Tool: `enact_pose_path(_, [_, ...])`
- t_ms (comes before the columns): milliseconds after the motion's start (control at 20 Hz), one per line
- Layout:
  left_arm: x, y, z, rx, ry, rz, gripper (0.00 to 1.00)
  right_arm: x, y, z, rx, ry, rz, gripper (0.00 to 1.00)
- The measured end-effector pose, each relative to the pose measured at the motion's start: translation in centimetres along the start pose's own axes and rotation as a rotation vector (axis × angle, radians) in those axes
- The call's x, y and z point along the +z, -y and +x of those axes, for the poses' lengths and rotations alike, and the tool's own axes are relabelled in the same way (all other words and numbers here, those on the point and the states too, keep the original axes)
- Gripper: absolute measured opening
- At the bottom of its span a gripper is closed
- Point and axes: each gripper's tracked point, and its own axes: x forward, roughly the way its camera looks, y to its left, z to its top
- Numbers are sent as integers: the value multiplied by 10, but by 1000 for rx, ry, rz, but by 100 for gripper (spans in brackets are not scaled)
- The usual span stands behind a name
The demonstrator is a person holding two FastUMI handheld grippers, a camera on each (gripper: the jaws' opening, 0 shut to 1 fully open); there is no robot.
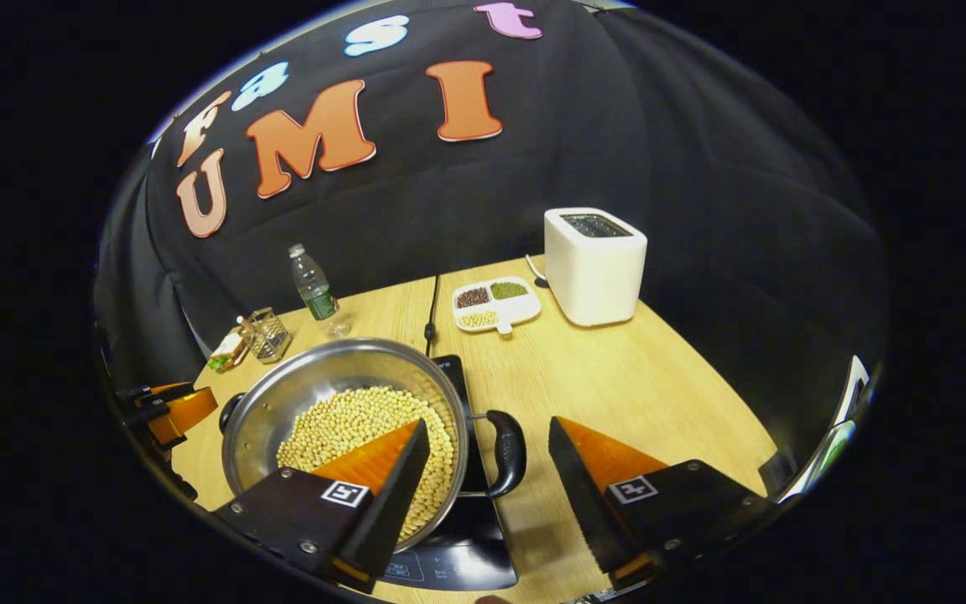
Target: First push the handle of the pot to place it horizontally, then grasp the pot with both hands and set it on the induction cooktop.
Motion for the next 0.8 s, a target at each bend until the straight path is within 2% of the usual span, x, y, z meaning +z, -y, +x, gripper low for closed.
enact_pose_path(50, [17,-6,-9,16,37,-9,76,14,1,-9,-7,35,-11,92])
enact_pose_path(150, [57,-19,-31,47,118,-28,92,43,-1,-31,-9,107,-45,94])
enact_pose_path(400, [151,-66,-103,128,312,-77,92,121,-4,-98,-1,296,-84,94])
enact_pose_path(500, [178,-92,-137,190,378,-63,94,144,5,-125,0,356,-83,94])
enact_pose_path(600, [189,-115,-171,229,440,-55,91,166,8,-146,-4,416,-78,94])
enact_pose_path(650, [194,-118,-184,234,461,-56,93,174,11,-155,-8,441,-74,94])
enact_pose_path(700, [196,-123,-194,242,474,-52,90,181,13,-165,-10,461,-68,94])
enact_pose_path(800, [197,-135,-211,264,486,-31,92,191,19,-180,-10,495,-51,94])
